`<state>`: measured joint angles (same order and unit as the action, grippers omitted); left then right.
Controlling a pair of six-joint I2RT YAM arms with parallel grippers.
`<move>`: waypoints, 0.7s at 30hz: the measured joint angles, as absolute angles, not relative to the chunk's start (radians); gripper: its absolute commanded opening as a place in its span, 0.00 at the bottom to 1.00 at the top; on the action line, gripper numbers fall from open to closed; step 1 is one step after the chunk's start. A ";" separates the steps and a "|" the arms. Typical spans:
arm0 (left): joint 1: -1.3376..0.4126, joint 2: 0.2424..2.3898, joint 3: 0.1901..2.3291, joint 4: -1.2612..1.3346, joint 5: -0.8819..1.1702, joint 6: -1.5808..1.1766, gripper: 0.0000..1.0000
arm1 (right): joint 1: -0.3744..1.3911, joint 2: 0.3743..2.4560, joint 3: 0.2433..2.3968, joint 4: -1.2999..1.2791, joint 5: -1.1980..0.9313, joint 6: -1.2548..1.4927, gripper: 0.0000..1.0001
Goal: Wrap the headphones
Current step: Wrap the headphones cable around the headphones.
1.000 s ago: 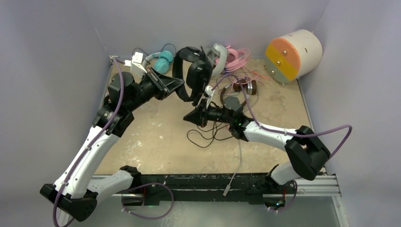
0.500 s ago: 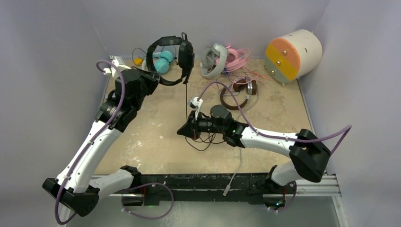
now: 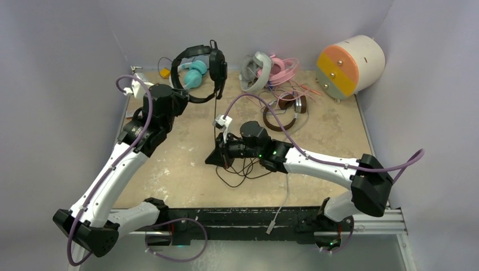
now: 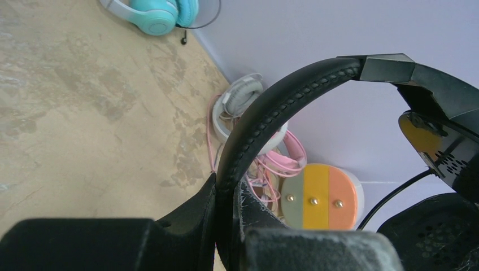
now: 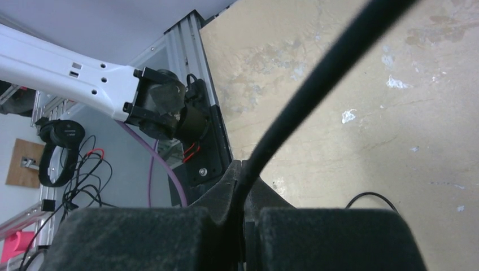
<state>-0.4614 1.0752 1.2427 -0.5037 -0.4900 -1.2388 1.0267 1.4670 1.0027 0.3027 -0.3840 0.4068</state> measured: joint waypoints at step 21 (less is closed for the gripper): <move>-0.537 1.261 1.026 -0.617 -0.822 -1.121 0.00 | 1.027 1.457 1.481 -0.405 -0.176 0.212 0.00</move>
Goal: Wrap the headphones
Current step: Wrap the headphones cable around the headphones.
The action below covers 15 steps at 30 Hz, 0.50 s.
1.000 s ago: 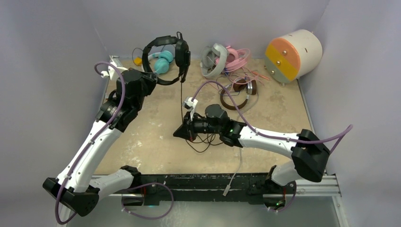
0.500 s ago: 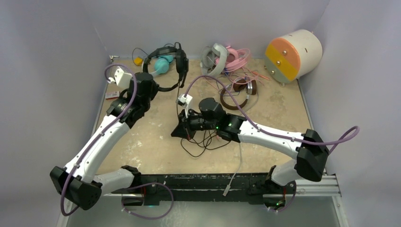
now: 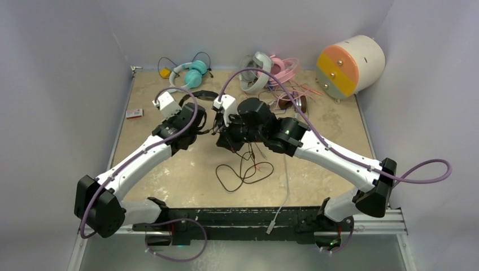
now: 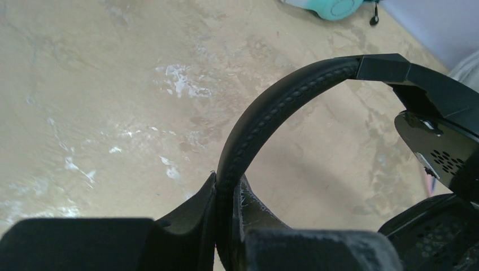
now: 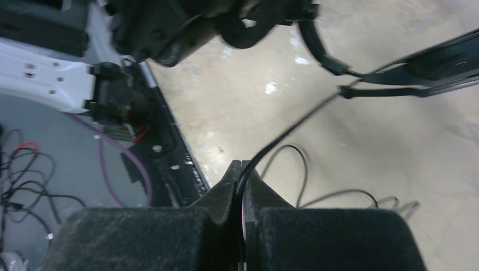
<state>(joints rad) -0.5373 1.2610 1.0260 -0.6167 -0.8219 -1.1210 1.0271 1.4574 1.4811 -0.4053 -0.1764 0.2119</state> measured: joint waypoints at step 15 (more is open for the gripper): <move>-0.688 1.160 0.984 -0.501 -0.690 -0.561 0.00 | 0.811 1.468 1.544 -0.515 -0.013 0.068 0.00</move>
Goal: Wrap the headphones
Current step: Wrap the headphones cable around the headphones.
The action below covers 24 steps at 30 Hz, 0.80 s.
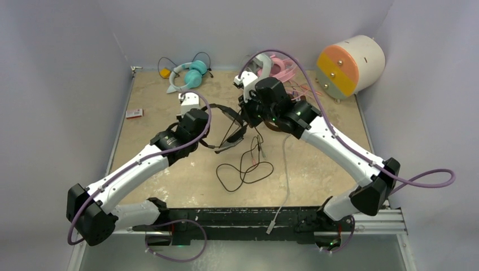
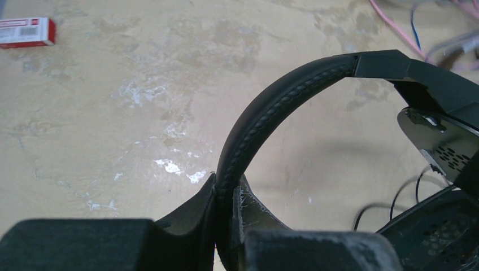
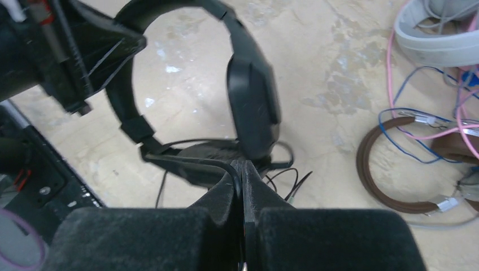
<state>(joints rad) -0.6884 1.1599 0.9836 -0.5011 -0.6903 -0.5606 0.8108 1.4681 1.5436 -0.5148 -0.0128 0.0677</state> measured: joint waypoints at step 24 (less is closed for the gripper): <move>-0.696 1.196 1.143 -0.765 -0.079 -0.269 0.00 | 0.563 1.576 1.457 -0.448 -0.217 0.058 0.09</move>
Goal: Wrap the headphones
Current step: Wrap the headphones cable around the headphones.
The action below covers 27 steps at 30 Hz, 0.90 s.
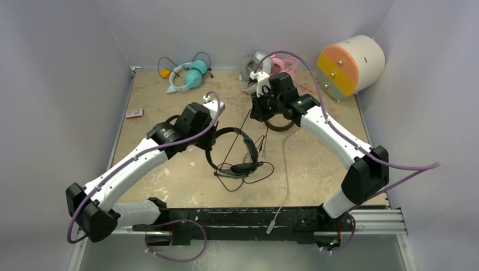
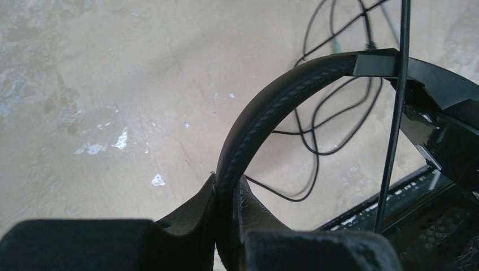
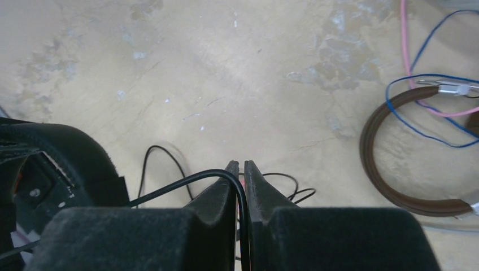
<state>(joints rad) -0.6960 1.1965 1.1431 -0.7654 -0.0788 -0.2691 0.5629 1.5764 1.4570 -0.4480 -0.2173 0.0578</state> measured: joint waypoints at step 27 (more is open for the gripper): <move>-0.662 1.098 1.402 -0.814 0.230 -0.622 0.00 | 0.496 1.539 0.902 0.452 -0.584 0.363 0.29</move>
